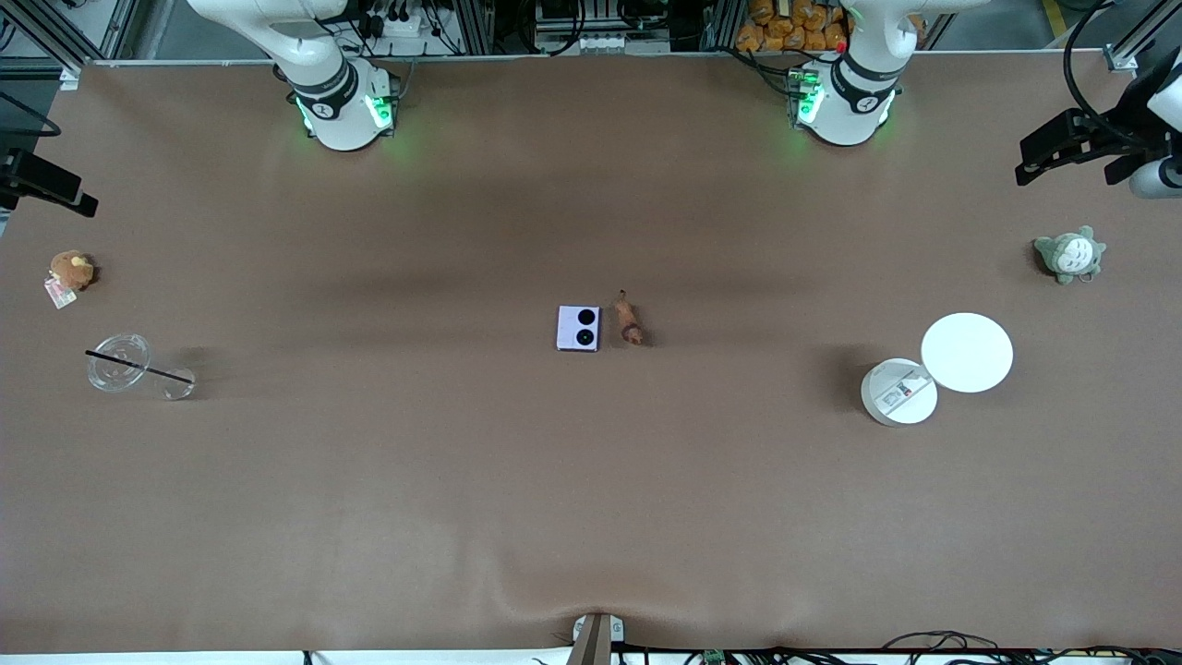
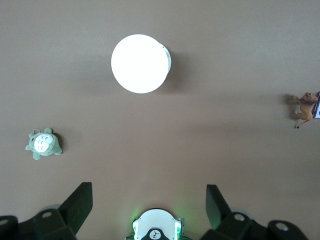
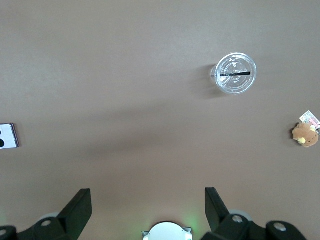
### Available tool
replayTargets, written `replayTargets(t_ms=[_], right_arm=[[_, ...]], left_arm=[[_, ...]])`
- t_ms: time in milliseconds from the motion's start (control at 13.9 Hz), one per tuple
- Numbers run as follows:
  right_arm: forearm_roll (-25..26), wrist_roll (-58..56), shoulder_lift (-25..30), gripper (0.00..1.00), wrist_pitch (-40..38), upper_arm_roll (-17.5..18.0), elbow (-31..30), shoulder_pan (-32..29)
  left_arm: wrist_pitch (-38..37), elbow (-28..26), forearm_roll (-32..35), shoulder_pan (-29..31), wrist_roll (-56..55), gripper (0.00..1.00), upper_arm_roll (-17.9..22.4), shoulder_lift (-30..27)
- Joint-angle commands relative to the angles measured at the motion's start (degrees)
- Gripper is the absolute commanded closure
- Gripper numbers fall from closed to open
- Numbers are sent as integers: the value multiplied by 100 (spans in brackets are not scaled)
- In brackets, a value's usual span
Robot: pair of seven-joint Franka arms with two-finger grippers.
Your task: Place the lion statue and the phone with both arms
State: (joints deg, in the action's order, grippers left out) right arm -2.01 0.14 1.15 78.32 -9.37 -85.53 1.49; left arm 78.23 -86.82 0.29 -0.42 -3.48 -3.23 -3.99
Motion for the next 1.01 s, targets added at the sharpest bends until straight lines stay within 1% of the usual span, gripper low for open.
replayTargets(t_ms=[0,287,431,933], right_arm=[[-63,47,43,0,17,41,-16,-122],[-63,-5,43,0,8,40,-34,-184],[-63,-14,43,0,-1,40,-52,-289],[-80,-6,43,0,-1,58,-43,-263]], left_arm=[[-159,192,24,-19,-3,0,6,65],[-159,236,59,7,-3,0,24,83],[-168,245,278,-54,5,0,6,100],[-229,192,218,-10,-30,0,-46,56]])
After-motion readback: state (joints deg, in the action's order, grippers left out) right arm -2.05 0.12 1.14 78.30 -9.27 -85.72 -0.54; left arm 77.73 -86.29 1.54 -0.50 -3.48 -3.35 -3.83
